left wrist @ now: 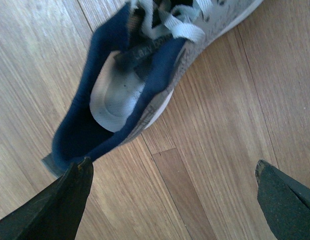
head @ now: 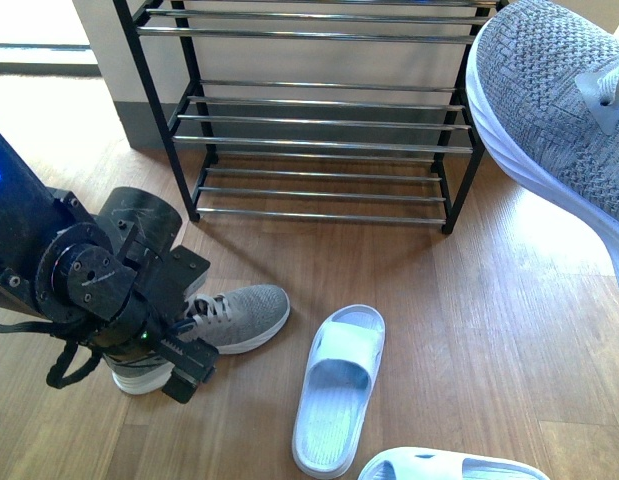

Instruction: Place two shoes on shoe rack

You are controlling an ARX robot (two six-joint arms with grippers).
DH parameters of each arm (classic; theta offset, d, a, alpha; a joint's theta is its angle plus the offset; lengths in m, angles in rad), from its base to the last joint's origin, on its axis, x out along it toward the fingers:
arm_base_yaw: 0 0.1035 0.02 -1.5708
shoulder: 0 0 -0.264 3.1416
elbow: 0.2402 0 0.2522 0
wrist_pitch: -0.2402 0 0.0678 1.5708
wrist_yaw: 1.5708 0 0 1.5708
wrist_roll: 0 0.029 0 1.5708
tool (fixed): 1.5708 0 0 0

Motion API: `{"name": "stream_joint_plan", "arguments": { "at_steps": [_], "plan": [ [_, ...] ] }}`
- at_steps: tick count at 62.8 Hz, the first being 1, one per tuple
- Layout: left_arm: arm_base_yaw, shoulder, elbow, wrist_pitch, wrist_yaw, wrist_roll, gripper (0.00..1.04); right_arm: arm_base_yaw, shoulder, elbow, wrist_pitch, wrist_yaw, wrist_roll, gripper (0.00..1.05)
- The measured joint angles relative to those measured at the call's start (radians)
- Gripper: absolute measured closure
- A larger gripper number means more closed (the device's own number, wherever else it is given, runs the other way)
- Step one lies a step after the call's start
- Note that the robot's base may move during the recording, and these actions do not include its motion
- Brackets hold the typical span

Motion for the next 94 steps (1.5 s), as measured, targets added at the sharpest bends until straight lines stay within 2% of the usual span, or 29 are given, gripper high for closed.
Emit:
{"name": "stream_joint_plan", "arguments": {
  "at_steps": [42,56,63,65,94],
  "plan": [
    [0.073,0.205,0.227,-0.081,0.017,0.031,0.10,0.000,0.000,0.000,0.000,0.000,0.000,1.03],
    [0.077,0.236,0.263,-0.087,0.010,0.034,0.44,0.000,0.000,0.000,0.000,0.000,0.000,1.03],
    [0.079,0.236,0.265,-0.085,0.030,0.023,0.30,0.000,0.000,0.000,0.000,0.000,0.000,1.03],
    [0.079,0.236,0.265,-0.087,0.033,0.022,0.32,0.000,0.000,0.000,0.000,0.000,0.000,1.03],
    [0.080,0.254,0.266,-0.076,0.001,0.005,1.00,0.000,0.000,0.000,0.000,0.000,0.000,1.03]
  ]
}}
